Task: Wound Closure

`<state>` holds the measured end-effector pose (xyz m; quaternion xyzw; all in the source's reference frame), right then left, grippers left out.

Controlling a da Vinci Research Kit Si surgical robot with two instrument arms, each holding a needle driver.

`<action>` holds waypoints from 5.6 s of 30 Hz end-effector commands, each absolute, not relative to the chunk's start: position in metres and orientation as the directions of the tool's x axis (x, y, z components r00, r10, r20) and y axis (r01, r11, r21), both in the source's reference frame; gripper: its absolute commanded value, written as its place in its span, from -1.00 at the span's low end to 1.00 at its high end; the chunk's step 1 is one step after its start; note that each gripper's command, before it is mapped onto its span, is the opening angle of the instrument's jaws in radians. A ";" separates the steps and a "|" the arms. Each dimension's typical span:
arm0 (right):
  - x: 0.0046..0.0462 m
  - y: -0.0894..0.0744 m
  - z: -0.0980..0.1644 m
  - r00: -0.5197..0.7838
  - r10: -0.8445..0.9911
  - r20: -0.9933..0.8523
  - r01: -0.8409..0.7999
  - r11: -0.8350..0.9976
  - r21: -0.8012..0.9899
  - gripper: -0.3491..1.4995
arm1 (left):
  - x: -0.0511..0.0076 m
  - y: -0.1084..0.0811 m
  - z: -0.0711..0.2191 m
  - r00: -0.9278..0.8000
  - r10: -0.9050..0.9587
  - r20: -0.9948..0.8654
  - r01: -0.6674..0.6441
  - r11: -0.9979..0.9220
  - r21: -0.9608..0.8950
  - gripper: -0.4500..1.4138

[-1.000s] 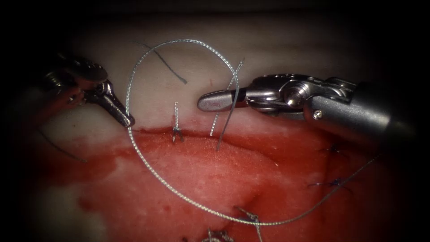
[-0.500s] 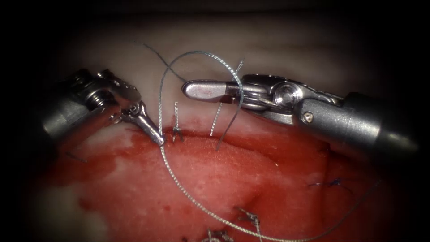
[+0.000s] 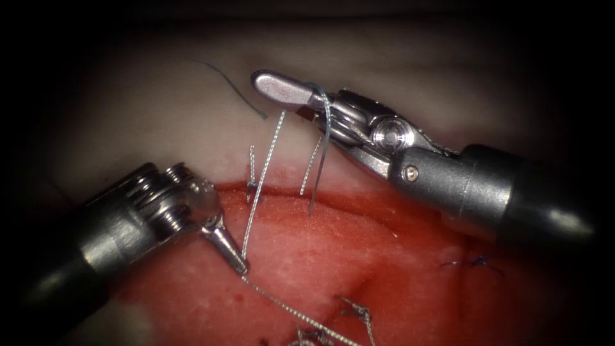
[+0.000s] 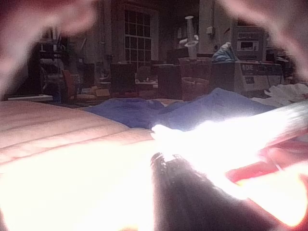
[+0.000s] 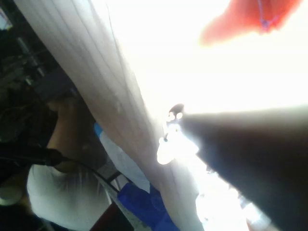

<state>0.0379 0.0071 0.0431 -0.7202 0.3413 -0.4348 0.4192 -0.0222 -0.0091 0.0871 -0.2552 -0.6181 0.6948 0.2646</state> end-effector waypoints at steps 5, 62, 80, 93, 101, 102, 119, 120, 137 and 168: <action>0.0386 0.008 0.042 0.404 -0.769 0.495 0.078 -0.510 -0.856 -1.00 | -0.0229 -0.009 0.086 -0.761 0.646 -0.063 -0.060 -0.168 -0.984 -1.00; 0.0439 0.005 0.045 -0.097 -0.525 0.846 -0.343 -0.780 -0.523 -1.00 | -0.0227 -0.003 0.079 -0.393 0.513 -0.763 0.441 -0.623 -0.646 -1.00; 0.0443 0.005 0.044 -0.073 -0.494 0.866 -0.003 -0.869 -0.495 -0.58 | -0.0239 -0.005 0.082 -0.352 0.704 -0.617 0.394 -0.487 -0.779 -1.00; 0.0439 0.005 0.045 -0.100 -0.491 0.866 -0.101 -0.860 -0.500 -0.04 | -0.0222 -0.007 0.081 -0.454 0.715 -0.532 0.337 -0.416 -0.845 -1.00; 0.0445 0.003 0.045 -0.203 -0.417 0.886 -0.149 -0.881 -0.448 -0.36 | -0.0220 -0.003 0.079 -0.329 0.786 -0.523 0.369 -0.403 -0.838 -1.00; 0.0445 0.003 0.045 -0.203 -0.417 0.886 -0.149 -0.881 -0.448 -0.36 | -0.0220 -0.003 0.079 -0.329 0.786 -0.523 0.369 -0.403 -0.838 -1.00; 0.0444 0.002 0.044 -0.133 -0.284 0.950 -0.459 -0.831 -0.313 -0.09 | -0.0213 0.000 0.080 -0.253 0.832 -0.494 0.377 -0.385 -0.842 -1.00; 0.0444 0.002 0.044 -0.130 -0.284 0.950 -0.460 -0.831 -0.312 -0.15 | -0.0211 0.000 0.080 -0.246 0.834 -0.493 0.377 -0.386 -0.842 -1.00; 0.0416 0.001 0.044 -0.124 -0.478 0.870 -0.499 -0.728 -0.471 -0.45 | -0.0163 0.001 0.083 -0.232 0.839 -0.492 0.350 -0.400 -0.847 -1.00; 0.0410 0.001 0.042 -0.024 -0.734 0.679 -0.586 -0.540 -0.604 -0.42 | -0.0179 -0.001 0.087 -0.432 0.821 -0.374 0.253 -0.288 -0.924 -1.00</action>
